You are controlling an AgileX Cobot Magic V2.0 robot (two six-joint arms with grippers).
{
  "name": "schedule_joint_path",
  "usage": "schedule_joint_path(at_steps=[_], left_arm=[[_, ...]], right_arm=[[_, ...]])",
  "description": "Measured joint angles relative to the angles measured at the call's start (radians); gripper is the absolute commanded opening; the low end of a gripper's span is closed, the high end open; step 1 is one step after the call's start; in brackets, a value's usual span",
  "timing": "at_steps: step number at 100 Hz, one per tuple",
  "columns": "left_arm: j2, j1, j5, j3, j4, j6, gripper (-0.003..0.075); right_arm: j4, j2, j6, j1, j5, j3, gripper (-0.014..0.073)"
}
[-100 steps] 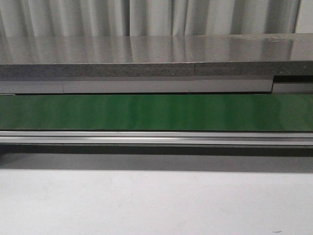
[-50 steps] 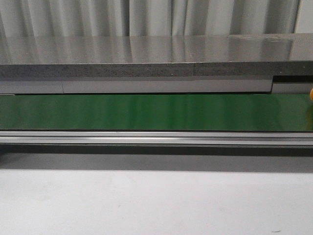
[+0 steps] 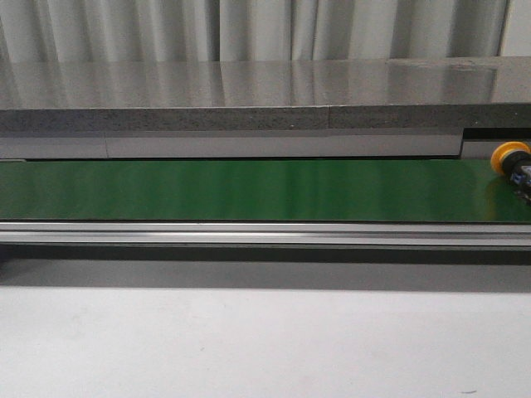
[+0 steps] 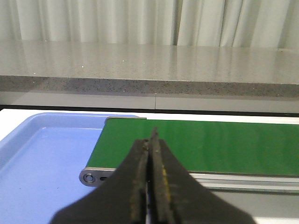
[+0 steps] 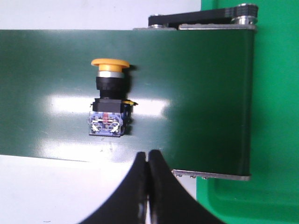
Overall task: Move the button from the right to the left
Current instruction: 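Open the right gripper and withdraw it from the button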
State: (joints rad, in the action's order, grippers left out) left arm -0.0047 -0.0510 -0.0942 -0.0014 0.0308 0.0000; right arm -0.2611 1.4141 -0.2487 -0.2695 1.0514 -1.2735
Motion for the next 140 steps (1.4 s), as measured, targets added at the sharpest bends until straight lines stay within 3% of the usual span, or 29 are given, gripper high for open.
schedule_joint_path(at_steps=[49, 104, 140], left_arm=[[0.000, 0.000, 0.000, 0.000, 0.000, 0.000, -0.0020], [0.000, 0.000, 0.000, 0.000, 0.000, 0.000, -0.0020], [0.000, 0.000, 0.047, 0.000, -0.046, 0.000, -0.0020]], right_arm=[[-0.008, -0.412, -0.002, 0.186, -0.226, 0.287, -0.0066], [-0.008, -0.912, -0.002, 0.190, -0.474, 0.734, -0.0066], [-0.008, -1.260, -0.002, 0.190, -0.489, 0.877, -0.0066]])
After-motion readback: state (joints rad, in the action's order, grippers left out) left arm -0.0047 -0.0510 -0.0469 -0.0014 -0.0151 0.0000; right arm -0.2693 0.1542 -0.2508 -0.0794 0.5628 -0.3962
